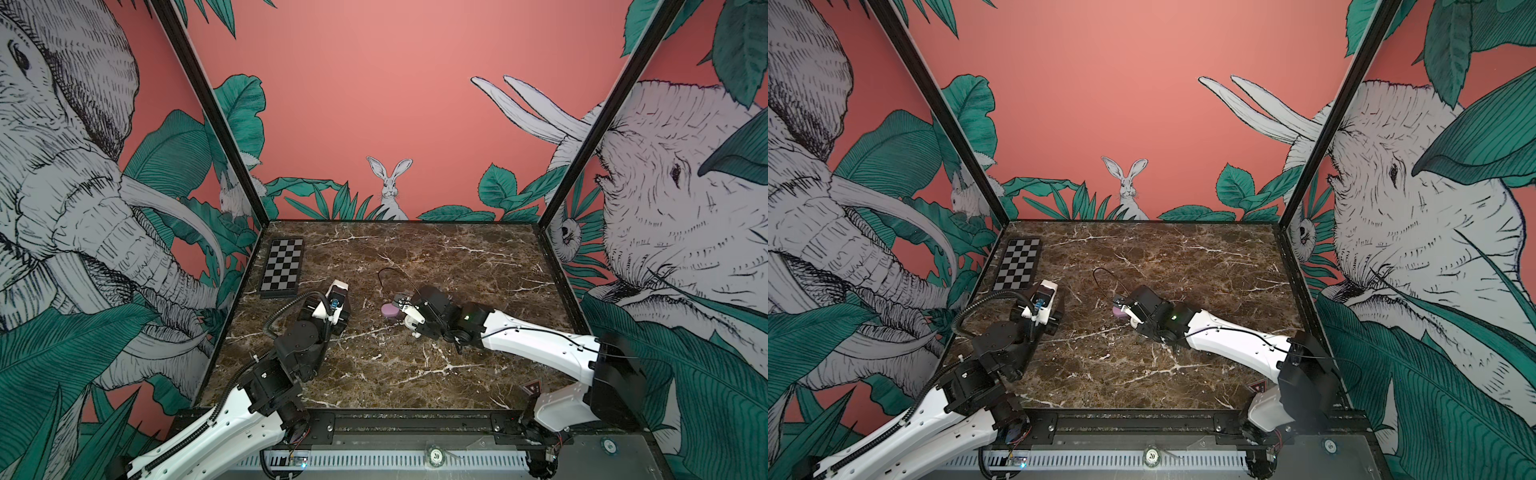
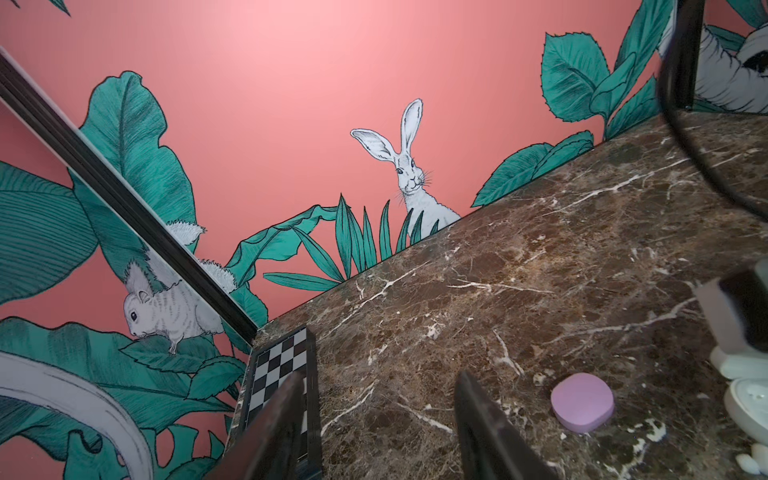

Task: Insert the wireless bluetooth earbuds into the charging case
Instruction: 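Lower the open case with the right gripper while the left arm draws back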

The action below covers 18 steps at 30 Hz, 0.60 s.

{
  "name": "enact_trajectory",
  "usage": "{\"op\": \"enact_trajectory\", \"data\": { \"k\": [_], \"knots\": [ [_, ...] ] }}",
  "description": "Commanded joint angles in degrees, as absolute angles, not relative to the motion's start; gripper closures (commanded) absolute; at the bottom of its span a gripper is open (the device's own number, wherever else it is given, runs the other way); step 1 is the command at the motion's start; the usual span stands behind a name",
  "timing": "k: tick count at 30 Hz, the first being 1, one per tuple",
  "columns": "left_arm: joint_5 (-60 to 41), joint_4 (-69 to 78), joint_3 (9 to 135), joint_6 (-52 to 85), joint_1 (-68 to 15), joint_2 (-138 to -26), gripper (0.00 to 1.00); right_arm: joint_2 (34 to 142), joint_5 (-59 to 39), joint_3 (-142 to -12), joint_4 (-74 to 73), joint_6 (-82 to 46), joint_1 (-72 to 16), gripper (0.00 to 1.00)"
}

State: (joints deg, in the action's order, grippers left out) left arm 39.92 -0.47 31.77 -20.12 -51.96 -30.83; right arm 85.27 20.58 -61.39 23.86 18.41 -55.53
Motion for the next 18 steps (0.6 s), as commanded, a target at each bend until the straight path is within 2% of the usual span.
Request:
{"op": "enact_trajectory", "data": {
  "k": [1,18],
  "knots": [
    [41.86,1.04,31.29,-20.7,-51.77,-30.63,0.41,87.13,22.7,-63.29,21.06,22.3,-53.98,0.96],
    [42.1,0.96,31.2,-21.01,-51.77,-30.64,0.42,99.05,24.92,-68.59,22.22,30.14,-50.07,0.98]
  ]
}}
